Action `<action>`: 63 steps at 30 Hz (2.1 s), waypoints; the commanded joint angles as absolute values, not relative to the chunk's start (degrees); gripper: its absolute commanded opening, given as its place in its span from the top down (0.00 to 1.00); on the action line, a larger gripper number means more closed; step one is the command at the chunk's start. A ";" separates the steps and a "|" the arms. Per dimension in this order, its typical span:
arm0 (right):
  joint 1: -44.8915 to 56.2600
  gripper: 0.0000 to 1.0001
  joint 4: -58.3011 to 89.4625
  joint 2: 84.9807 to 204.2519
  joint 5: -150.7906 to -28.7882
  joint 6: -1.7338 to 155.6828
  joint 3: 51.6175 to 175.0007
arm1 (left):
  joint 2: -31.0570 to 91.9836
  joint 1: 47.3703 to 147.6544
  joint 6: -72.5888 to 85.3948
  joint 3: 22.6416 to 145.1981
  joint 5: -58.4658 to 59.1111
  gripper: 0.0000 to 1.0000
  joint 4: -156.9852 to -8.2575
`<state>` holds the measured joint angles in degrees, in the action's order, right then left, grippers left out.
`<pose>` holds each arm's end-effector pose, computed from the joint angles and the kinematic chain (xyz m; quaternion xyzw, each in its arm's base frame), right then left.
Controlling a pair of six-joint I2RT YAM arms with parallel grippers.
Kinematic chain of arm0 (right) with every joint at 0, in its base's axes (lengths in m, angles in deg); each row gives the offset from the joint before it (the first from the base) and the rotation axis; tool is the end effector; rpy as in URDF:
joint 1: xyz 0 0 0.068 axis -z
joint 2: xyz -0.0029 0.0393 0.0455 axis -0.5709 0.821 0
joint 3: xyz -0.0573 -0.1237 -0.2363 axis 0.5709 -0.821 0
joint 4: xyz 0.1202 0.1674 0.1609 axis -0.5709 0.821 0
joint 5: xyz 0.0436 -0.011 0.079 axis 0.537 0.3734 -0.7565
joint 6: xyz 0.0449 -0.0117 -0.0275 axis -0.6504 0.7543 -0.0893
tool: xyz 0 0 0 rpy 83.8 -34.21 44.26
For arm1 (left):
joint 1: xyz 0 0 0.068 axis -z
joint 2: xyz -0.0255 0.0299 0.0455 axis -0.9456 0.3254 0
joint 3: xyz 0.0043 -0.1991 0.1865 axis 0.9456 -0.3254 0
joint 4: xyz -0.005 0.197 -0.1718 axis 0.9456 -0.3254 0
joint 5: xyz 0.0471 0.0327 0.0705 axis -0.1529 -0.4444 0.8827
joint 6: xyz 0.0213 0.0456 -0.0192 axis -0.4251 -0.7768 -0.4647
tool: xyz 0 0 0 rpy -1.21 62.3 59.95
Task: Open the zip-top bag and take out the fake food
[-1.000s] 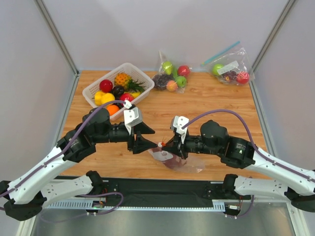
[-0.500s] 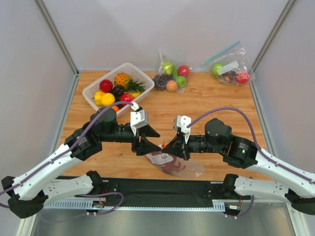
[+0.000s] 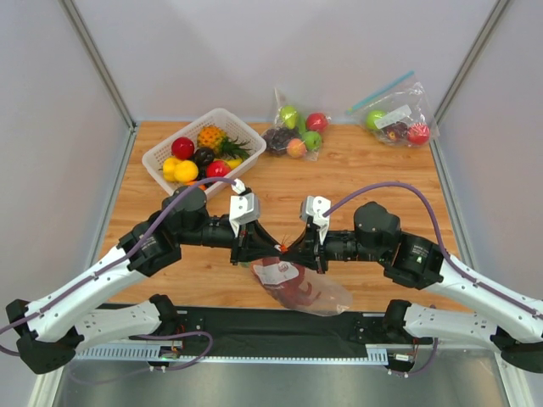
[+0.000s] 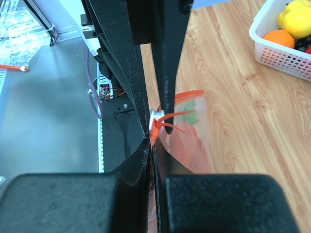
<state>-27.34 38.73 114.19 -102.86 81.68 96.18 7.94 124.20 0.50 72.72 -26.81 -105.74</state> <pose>0.0778 0.1742 0.3812 -0.4866 0.6255 0.4367 0.4257 0.1004 -0.1686 0.3949 0.4735 0.6058 -0.4987 0.4001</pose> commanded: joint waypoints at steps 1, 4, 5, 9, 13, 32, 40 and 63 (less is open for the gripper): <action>-27.24 1.00 34.58 113.46 -104.65 80.98 96.47 | 7.35 124.19 -0.69 71.69 -27.54 0.76 -102.83; -26.98 1.00 34.67 113.55 -103.60 80.71 96.21 | 7.00 124.27 -0.78 70.82 -29.03 0.85 -101.78; -26.89 1.00 34.76 113.55 -103.07 80.63 96.21 | 6.91 124.19 -0.87 70.47 -29.56 0.90 -101.34; -26.54 1.00 34.59 112.76 -98.59 80.36 95.68 | 6.21 124.19 -0.96 69.50 -30.17 0.98 -101.16; -26.19 1.00 32.74 110.39 -94.12 79.49 94.37 | 6.12 124.27 -1.31 69.23 -29.91 0.99 -101.86; -22.14 1.00 34.76 105.55 -88.30 79.48 92.08 | 5.07 124.27 -3.16 68.35 -25.78 1.00 -106.70; -20.65 1.00 35.81 104.58 -87.16 79.92 91.90 | 4.10 124.19 -3.24 67.39 -24.64 1.00 -107.66; -8.88 1.00 33.71 108.18 -82.59 78.34 90.15 | 2.25 124.19 -4.12 65.80 -19.10 1.00 -112.93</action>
